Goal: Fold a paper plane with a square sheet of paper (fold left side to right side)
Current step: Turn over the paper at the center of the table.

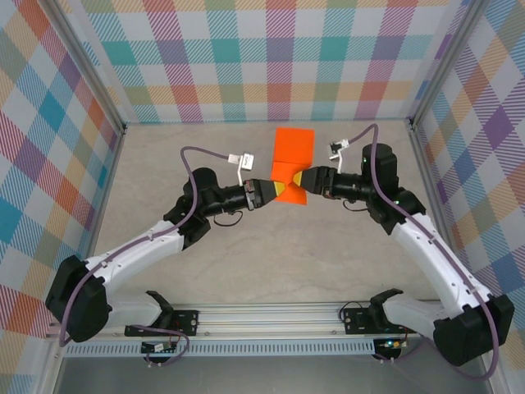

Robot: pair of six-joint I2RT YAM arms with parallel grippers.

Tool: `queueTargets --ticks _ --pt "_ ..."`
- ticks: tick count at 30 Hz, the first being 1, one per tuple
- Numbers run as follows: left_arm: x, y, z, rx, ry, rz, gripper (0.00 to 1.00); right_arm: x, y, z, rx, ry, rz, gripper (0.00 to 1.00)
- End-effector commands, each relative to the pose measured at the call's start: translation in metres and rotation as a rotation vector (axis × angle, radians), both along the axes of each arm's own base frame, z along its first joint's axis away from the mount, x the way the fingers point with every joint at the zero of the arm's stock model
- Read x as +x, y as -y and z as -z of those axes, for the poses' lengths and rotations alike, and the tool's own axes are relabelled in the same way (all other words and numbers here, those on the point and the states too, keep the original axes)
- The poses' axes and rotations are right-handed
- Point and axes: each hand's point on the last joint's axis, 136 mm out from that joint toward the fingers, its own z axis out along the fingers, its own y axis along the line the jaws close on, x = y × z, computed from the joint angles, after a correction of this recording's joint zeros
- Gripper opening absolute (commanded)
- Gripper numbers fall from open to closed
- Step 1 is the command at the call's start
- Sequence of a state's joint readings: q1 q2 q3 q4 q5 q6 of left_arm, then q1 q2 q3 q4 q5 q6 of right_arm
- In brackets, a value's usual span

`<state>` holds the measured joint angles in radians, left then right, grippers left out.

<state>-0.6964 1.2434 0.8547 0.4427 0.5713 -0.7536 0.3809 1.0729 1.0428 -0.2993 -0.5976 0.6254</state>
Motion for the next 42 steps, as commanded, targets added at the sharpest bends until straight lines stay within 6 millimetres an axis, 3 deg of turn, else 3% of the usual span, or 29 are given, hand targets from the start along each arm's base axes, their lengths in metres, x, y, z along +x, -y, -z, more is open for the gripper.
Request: queueTargets --ticks 1,5,7,9,14,19,23,29,33,36,42 --pt "-0.005 -0.009 0.032 0.244 0.071 -0.057 0.00 0.003 0.060 0.041 -0.339 -0.009 0.259 0.77" --pt "-0.002 -0.035 0.097 0.755 0.106 -0.196 0.00 -0.004 0.133 0.086 -0.634 -0.078 0.537 0.95" --pt "0.002 -0.051 0.120 0.995 0.118 -0.265 0.00 -0.012 0.157 0.101 -0.716 -0.104 0.628 1.00" --pt "0.006 -0.065 0.136 1.213 0.134 -0.349 0.00 -0.022 0.174 0.113 -0.758 -0.121 0.695 1.00" --pt "0.011 -0.084 0.147 1.580 0.176 -0.551 0.00 -0.044 0.207 0.120 -0.775 -0.109 0.860 1.00" --pt "0.016 -0.076 0.171 1.708 0.129 -0.650 0.00 -0.063 0.231 0.119 -0.788 -0.109 0.972 1.00" --pt "0.024 -0.069 0.187 1.812 0.149 -0.707 0.00 -0.070 0.236 0.121 -0.802 -0.118 0.985 1.00" --pt "0.027 -0.055 0.233 1.997 0.121 -0.648 0.00 -0.080 0.245 0.122 -0.825 -0.134 1.018 1.00" --pt "0.028 -0.045 0.253 2.043 0.100 -0.597 0.01 -0.087 0.253 0.111 -0.822 -0.116 1.054 1.00" --pt "0.029 -0.036 0.262 2.051 0.081 -0.551 0.06 -0.089 0.255 0.105 -0.818 -0.095 1.058 1.00" --pt "0.022 -0.015 0.277 2.069 -0.014 -0.368 0.27 -0.089 0.256 0.100 -0.821 -0.069 1.056 1.00"
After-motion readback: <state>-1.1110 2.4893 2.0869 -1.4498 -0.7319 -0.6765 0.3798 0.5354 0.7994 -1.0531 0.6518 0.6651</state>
